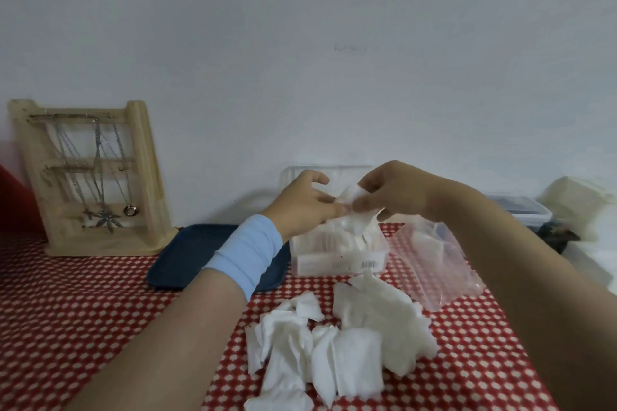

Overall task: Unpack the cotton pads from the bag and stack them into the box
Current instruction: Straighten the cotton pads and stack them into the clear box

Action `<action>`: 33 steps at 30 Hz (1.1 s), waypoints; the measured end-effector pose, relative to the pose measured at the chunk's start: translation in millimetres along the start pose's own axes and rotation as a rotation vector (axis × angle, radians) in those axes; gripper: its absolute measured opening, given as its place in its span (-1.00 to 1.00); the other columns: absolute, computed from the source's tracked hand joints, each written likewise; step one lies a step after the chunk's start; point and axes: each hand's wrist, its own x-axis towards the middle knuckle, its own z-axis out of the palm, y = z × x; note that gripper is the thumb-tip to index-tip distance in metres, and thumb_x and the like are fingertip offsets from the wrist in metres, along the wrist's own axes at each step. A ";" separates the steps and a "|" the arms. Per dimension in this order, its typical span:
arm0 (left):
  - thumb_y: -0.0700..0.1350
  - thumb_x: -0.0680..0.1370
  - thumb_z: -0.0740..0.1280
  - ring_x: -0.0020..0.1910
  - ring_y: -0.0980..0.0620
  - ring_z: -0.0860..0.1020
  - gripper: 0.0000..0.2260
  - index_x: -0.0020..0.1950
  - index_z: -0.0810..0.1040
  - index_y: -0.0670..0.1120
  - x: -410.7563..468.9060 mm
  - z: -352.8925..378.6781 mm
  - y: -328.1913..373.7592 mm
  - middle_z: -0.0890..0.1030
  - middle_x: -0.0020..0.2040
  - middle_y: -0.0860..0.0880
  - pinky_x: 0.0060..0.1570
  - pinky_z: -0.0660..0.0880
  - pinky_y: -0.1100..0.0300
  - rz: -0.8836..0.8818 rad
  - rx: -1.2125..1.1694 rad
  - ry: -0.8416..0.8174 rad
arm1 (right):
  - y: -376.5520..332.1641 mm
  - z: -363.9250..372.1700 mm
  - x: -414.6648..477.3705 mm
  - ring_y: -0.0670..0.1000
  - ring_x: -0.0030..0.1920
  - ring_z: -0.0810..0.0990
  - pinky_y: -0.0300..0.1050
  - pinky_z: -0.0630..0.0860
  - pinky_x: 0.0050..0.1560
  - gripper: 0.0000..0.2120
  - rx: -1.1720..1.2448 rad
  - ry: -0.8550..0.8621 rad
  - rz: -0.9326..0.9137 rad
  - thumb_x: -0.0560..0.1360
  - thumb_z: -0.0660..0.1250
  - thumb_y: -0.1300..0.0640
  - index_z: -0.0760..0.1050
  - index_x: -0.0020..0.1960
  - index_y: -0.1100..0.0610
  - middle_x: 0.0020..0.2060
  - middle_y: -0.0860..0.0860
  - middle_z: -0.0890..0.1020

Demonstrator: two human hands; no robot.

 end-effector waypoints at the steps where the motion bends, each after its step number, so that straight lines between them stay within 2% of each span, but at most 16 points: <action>1: 0.00 0.53 0.48 0.09 0.06 0.62 -0.54 0.35 0.37 0.02 11.5 3.3 3.9 0.60 0.13 0.08 0.09 0.54 0.19 0.007 0.041 0.045 | 6.9 -9.2 3.7 -0.06 -0.20 0.71 -0.12 0.68 -0.10 -0.93 0.052 0.058 0.031 0.52 0.43 0.17 0.66 -0.07 0.17 -0.19 0.01 0.74; 4: 0.01 0.60 0.36 0.16 0.03 0.57 -0.68 0.34 0.47 0.00 39.5 12.1 -0.1 0.58 0.21 0.05 0.13 0.49 0.17 0.028 0.200 0.153 | 29.1 -23.9 9.5 0.09 -0.13 0.74 -0.01 0.69 -0.13 -0.89 0.217 0.217 0.103 0.59 0.33 0.20 0.59 0.04 0.23 -0.09 0.13 0.73; 7: -0.03 0.65 0.27 0.30 -0.02 0.53 -0.72 0.34 0.58 0.03 60.6 32.1 -9.9 0.57 0.32 0.02 0.20 0.40 0.19 0.142 0.556 -0.029 | 50.1 -29.9 10.5 0.10 -0.14 0.74 -0.07 0.66 -0.19 -0.83 0.367 0.279 0.148 0.61 0.33 0.21 0.57 0.10 0.31 -0.07 0.20 0.73; 8: 0.02 0.66 0.24 0.41 -0.05 0.44 -0.68 0.41 0.54 0.07 66.9 41.1 -13.1 0.51 0.40 0.00 0.31 0.36 0.13 0.170 0.683 -0.120 | 56.0 -30.0 10.8 0.09 -0.17 0.73 -0.08 0.64 -0.21 -0.82 0.421 0.295 0.162 0.61 0.34 0.21 0.57 0.11 0.32 -0.06 0.22 0.73; 10: 0.16 0.67 0.15 0.55 -0.10 0.17 -0.56 0.56 0.31 0.20 73.8 56.4 -17.8 0.28 0.56 -0.02 0.51 0.18 -0.04 0.174 0.943 -0.278 | 65.8 -28.7 11.6 0.08 -0.22 0.70 -0.09 0.60 -0.26 -0.80 0.522 0.311 0.181 0.61 0.33 0.20 0.57 0.13 0.32 -0.01 0.25 0.71; 12: 0.24 0.67 0.06 0.60 -0.09 0.01 -0.51 0.61 0.15 0.25 77.3 64.3 -25.0 0.13 0.62 -0.01 0.56 0.06 -0.13 0.156 1.075 -0.383 | 73.5 -24.5 13.1 0.09 -0.25 0.69 -0.11 0.53 -0.32 -0.77 0.608 0.308 0.201 0.61 0.32 0.16 0.54 0.18 0.30 0.00 0.21 0.71; 14: 0.24 0.69 0.02 0.60 -0.04 0.02 -0.53 0.61 0.20 0.23 76.5 64.4 -32.4 0.15 0.62 0.01 0.56 0.05 -0.10 0.153 1.051 -0.399 | 79.2 -18.2 16.2 0.09 -0.28 0.69 -0.13 0.46 -0.35 -0.76 0.646 0.287 0.226 0.62 0.28 0.12 0.52 0.19 0.26 -0.03 0.15 0.72; 16: 0.19 0.70 0.05 0.55 -0.02 0.18 -0.56 0.53 0.41 0.13 72.7 61.0 -35.8 0.30 0.56 0.02 0.50 0.15 -0.01 0.165 0.943 -0.350 | 82.2 -12.7 18.1 0.10 -0.29 0.69 -0.13 0.42 -0.36 -0.78 0.641 0.260 0.261 0.65 0.22 0.07 0.50 0.15 0.20 -0.09 0.11 0.75; 19: 0.14 0.69 0.13 0.24 -0.04 0.51 -0.60 0.23 0.67 -0.04 74.8 62.2 -37.2 0.54 0.28 -0.02 0.27 0.41 0.07 0.181 0.841 -0.201 | 84.4 -5.1 21.1 0.12 -0.32 0.66 -0.14 0.35 -0.39 -0.77 0.666 0.215 0.284 0.67 0.16 0.05 0.48 0.13 0.19 -0.11 0.10 0.76; 21: 0.15 0.64 0.23 0.12 -0.06 0.55 -0.65 0.07 0.70 -0.04 80.9 69.5 -37.1 0.58 0.15 -0.03 0.20 0.48 0.05 0.168 0.855 -0.109 | 84.8 0.6 22.2 0.12 -0.35 0.65 -0.15 0.31 -0.42 -0.70 0.675 0.171 0.282 0.68 0.12 0.04 0.51 0.15 0.22 -0.09 0.11 0.76; 23: 0.14 0.56 0.33 0.10 -0.07 0.56 -0.73 -0.06 0.69 -0.02 87.2 77.7 -34.8 0.59 0.12 -0.04 0.15 0.53 0.05 0.144 0.872 -0.048 | 83.8 7.6 23.6 0.13 -0.36 0.63 -0.17 0.27 -0.45 -0.66 0.655 0.133 0.277 0.69 0.08 0.03 0.52 0.14 0.24 -0.11 0.09 0.76; 24: 0.13 0.52 0.37 0.13 -0.07 0.55 -0.76 -0.09 0.66 -0.03 88.0 81.2 -32.4 0.59 0.12 -0.04 0.14 0.54 0.04 0.141 0.898 -0.032 | 82.8 11.7 23.7 0.13 -0.37 0.63 -0.17 0.24 -0.46 -0.66 0.628 0.131 0.279 0.69 0.07 0.04 0.51 0.12 0.24 -0.15 0.07 0.76; 27: 0.04 0.48 0.41 0.24 -0.06 0.44 -0.66 0.17 0.58 -0.11 89.6 84.9 -32.7 0.50 0.17 -0.06 0.19 0.47 0.06 0.159 0.981 -0.022 | 84.0 22.7 25.1 0.13 -0.46 0.62 -0.19 0.23 -0.51 -0.73 0.448 0.166 0.295 0.68 0.11 0.05 0.44 0.09 0.25 -0.23 0.14 0.70; 28: 0.02 0.49 0.41 0.25 -0.07 0.41 -0.65 0.20 0.56 -0.11 88.1 83.0 -32.5 0.47 0.18 -0.07 0.19 0.45 0.06 0.160 1.022 -0.029 | 85.9 25.2 27.0 0.13 -0.47 0.62 -0.19 0.24 -0.53 -0.74 0.364 0.176 0.293 0.66 0.12 0.05 0.42 0.10 0.24 -0.22 0.16 0.66; 31: 0.02 0.50 0.39 0.25 -0.09 0.38 -0.76 0.14 0.65 0.01 86.9 71.7 -34.5 0.45 0.19 -0.05 0.18 0.43 0.06 0.136 1.157 -0.050 | 92.7 30.0 37.0 0.18 -0.45 0.66 -0.13 0.32 -0.49 -0.78 0.177 0.222 0.298 0.63 0.16 0.01 0.38 0.07 0.18 -0.18 0.14 0.58; 33: 0.02 0.49 0.37 0.25 -0.08 0.38 -0.76 0.13 0.68 0.04 85.5 65.4 -37.0 0.44 0.19 -0.04 0.18 0.45 0.07 0.086 1.174 -0.051 | 92.3 31.7 43.2 0.21 -0.41 0.69 -0.11 0.39 -0.45 -0.78 0.132 0.257 0.304 0.61 0.16 0.01 0.39 0.07 0.17 -0.19 0.15 0.60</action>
